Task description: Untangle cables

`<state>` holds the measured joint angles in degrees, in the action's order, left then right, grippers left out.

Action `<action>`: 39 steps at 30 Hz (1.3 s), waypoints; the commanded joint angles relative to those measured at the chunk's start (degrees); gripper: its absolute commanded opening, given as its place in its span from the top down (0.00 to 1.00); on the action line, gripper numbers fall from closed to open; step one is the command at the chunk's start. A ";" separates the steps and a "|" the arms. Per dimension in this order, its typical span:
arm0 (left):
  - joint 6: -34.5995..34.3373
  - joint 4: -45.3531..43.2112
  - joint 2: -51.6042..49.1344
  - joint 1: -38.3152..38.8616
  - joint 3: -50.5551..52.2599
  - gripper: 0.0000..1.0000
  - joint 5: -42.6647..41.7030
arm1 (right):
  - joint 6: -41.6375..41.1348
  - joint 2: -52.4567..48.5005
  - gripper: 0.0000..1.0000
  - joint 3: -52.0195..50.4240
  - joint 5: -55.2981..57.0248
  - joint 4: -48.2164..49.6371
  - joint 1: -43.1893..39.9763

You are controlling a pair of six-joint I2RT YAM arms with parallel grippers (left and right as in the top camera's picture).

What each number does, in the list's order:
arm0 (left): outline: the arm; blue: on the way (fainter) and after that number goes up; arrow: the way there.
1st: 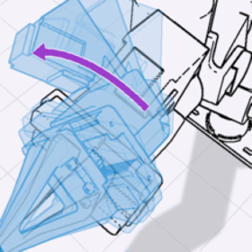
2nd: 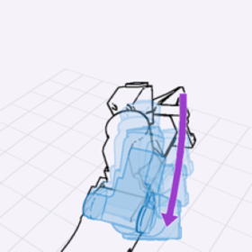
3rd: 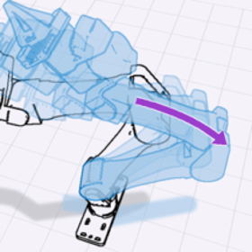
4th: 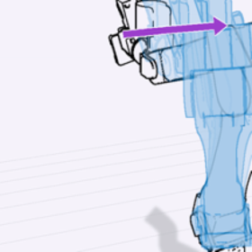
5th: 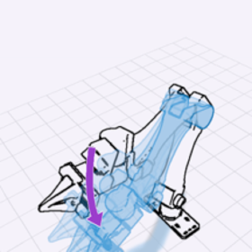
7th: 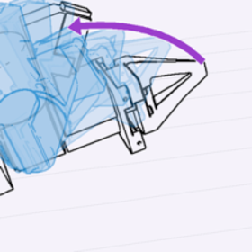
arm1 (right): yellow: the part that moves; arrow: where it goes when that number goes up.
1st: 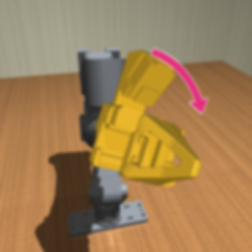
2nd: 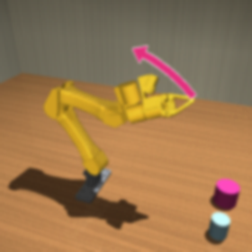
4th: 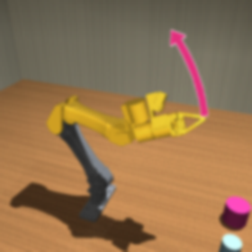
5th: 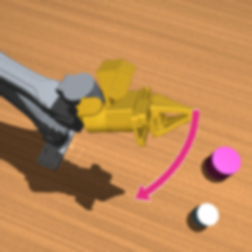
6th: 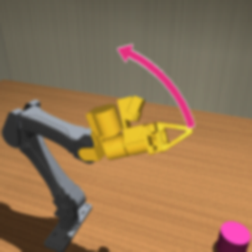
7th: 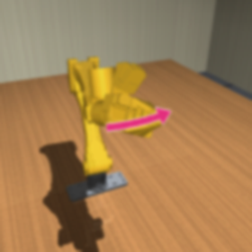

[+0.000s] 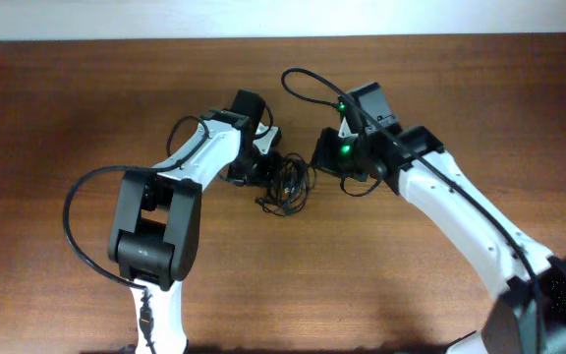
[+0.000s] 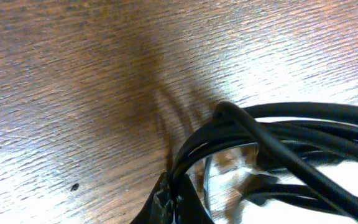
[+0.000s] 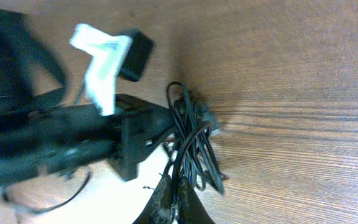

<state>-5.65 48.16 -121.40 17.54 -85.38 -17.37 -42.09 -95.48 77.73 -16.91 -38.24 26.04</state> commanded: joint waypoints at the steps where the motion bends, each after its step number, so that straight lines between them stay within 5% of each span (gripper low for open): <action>1: -0.35 -0.04 -0.52 -0.46 0.04 1.00 0.72 | 2.84 6.73 0.96 1.09 -0.63 0.15 0.09; 14: -0.37 -0.07 -0.52 -0.46 0.04 1.00 0.68 | 10.14 20.37 0.91 1.07 3.65 -2.10 -1.03; 19: -0.37 -0.09 -0.52 -0.46 0.04 1.00 0.68 | 5.18 10.93 0.58 1.03 -0.07 -7.32 -0.94; 30: -0.35 -0.07 -0.52 -0.46 0.04 1.00 0.68 | -3.08 -19.08 0.64 1.03 -22.56 5.35 -1.05; 39: -0.37 -0.09 -0.52 -0.46 0.04 1.00 0.68 | -0.76 -21.16 0.63 1.03 -21.27 5.20 -4.50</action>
<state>-5.65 48.18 -121.45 17.43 -85.38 -17.10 -44.84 -116.64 78.37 -37.65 -31.75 23.92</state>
